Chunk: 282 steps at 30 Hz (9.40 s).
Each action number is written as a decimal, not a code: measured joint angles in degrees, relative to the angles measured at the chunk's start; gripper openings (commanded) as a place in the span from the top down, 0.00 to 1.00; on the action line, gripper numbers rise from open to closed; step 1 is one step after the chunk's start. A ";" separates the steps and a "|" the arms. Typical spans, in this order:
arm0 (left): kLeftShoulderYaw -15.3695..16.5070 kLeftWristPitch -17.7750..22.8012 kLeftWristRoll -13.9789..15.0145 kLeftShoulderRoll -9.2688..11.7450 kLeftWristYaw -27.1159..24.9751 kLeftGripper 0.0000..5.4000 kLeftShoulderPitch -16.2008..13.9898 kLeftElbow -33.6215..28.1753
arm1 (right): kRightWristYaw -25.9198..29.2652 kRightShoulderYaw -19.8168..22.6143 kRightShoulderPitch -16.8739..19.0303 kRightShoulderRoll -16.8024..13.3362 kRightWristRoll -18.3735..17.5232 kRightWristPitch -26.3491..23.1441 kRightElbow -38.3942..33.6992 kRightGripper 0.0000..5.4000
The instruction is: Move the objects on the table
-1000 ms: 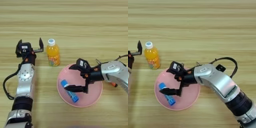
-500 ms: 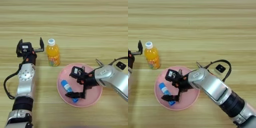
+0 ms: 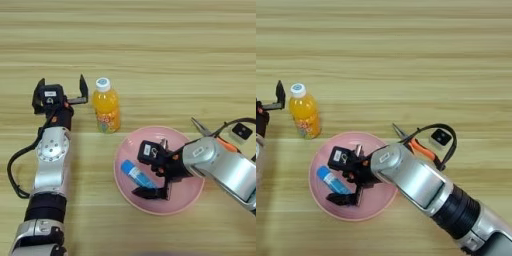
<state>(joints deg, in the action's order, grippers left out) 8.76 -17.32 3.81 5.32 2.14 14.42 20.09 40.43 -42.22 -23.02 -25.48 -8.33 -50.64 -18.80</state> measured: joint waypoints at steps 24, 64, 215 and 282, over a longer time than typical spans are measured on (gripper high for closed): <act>0.02 -0.01 0.04 0.01 -0.05 0.00 0.00 0.01 | 5.41 5.01 1.91 -5.84 2.34 8.66 2.97 0.69; 0.50 -1.08 0.55 0.11 -0.64 0.00 0.16 0.85 | 1.80 36.38 12.05 -7.73 -6.76 10.52 -1.28 0.74; -9.30 8.15 5.20 2.62 -22.78 0.30 -6.77 -10.32 | -32.58 51.80 7.77 14.52 0.94 82.56 41.14 0.00; -13.83 28.47 15.76 8.75 -43.61 0.34 6.60 -27.34 | 11.25 34.35 1.20 1.59 -13.92 42.30 13.80 0.00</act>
<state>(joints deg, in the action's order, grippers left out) -5.07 11.15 19.57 14.07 -41.47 21.01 -7.25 51.68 -7.86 -21.82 -23.89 -22.24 -8.34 -5.00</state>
